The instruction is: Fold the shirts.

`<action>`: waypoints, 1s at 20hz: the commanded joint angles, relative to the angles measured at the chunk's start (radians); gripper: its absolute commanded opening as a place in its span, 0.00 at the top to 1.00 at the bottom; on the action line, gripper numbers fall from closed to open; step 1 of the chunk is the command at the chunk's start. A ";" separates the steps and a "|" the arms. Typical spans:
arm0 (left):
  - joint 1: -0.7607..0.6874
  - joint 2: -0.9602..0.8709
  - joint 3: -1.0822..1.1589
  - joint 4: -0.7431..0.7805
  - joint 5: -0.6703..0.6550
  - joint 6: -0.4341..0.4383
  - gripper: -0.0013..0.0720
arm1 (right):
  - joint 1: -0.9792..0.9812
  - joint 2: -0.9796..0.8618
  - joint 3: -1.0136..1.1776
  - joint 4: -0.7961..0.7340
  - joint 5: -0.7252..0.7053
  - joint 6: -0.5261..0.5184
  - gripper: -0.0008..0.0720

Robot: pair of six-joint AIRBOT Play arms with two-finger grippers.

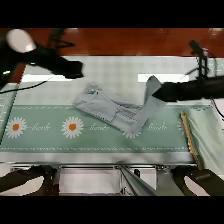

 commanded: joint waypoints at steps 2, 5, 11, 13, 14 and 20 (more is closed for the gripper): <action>0.138 0.438 -0.405 0.020 0.108 0.012 0.95 | 0.216 -0.383 0.312 0.004 -0.062 0.007 0.96; 0.138 0.608 -0.619 0.018 0.133 -0.010 0.95 | 0.312 -0.650 0.557 0.012 -0.059 0.024 0.96; 0.135 0.661 -0.799 -0.092 0.195 -0.030 0.95 | 0.391 -1.034 0.902 0.151 -0.096 0.047 0.95; 0.135 0.645 -0.816 -0.092 0.255 -0.030 0.95 | 0.385 -1.073 0.902 0.234 -0.113 0.045 0.24; 0.135 0.633 -0.816 -0.091 0.272 -0.030 0.95 | 0.366 -1.073 0.903 0.248 -0.093 0.032 0.12; 0.138 0.611 -0.817 -0.083 0.306 -0.030 0.94 | 0.049 -0.817 0.854 0.049 0.395 -0.031 0.13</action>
